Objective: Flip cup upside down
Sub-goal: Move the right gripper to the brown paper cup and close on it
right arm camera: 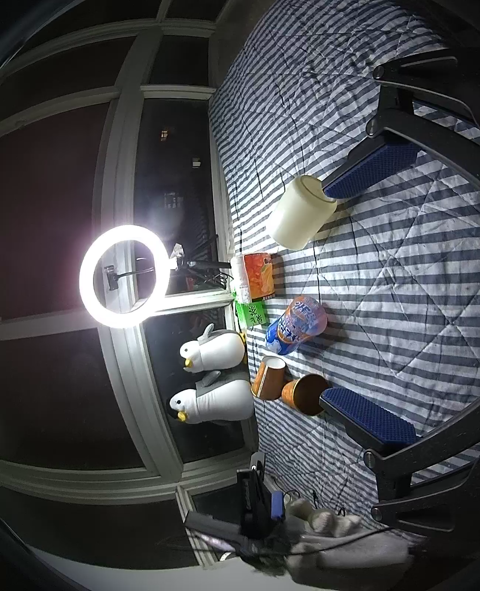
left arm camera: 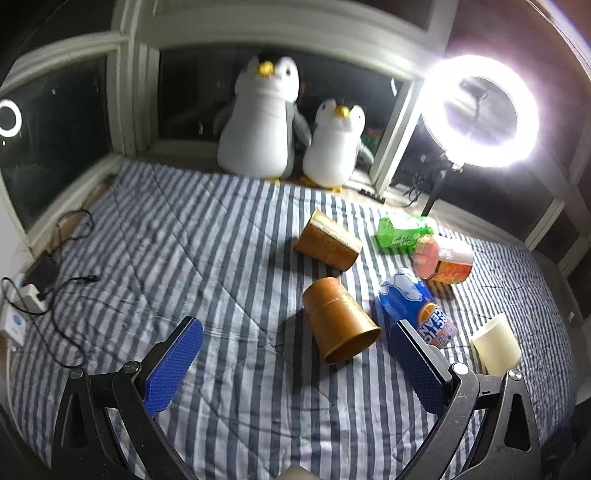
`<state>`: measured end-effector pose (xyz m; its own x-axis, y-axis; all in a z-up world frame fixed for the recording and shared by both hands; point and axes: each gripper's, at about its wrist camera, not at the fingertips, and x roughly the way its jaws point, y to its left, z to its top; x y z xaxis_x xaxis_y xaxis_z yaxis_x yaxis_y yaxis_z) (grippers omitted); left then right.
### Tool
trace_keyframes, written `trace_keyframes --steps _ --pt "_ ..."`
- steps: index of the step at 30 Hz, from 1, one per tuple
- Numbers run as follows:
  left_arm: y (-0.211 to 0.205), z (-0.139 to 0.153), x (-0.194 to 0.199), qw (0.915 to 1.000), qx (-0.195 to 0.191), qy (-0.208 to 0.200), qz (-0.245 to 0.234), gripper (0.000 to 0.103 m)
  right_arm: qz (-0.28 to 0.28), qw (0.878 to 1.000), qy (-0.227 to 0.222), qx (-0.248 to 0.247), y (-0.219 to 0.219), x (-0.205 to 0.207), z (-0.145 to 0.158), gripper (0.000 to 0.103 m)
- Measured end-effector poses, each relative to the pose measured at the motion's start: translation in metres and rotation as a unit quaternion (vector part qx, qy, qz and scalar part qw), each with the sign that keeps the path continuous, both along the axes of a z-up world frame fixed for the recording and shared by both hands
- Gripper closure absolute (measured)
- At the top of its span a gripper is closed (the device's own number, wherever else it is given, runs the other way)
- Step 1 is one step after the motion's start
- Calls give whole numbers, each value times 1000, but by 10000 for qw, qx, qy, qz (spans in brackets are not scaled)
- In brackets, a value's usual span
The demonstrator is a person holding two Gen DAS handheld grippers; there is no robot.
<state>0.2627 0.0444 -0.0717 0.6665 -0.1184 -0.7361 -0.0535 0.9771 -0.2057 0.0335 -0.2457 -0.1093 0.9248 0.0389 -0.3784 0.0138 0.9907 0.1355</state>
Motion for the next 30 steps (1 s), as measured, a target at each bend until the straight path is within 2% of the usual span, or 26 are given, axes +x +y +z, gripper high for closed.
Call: trace_keyframes --steps 7,11,20,21,26,28,30 --pt "-3 -35 70 9949 -458 901 -6 1 -59 9999 97 86 -10 6 -6 2" --pt "-9 -54 104 9913 -540 1193 159 2 -93 9998 145 77 -15 9 -10 2" --pt "-16 -80 165 9761 -1232 1674 638 4 -265 9991 305 159 -34 17 -21 2" --pt "-17 -80 167 9763 -1214 1641 717 7 -282 9989 327 171 -36 19 -22 2" --pt "-21 -79 173 9806 -1012 1539 672 7 -141 9989 444 109 -41 36 -21 2" --pt "-16 -74 168 9837 -847 1464 613 7 119 9989 455 -31 -35 51 -11 2" --pt "-7 -65 158 9882 -637 1291 533 7 622 9969 453 -180 -26 76 6 2"
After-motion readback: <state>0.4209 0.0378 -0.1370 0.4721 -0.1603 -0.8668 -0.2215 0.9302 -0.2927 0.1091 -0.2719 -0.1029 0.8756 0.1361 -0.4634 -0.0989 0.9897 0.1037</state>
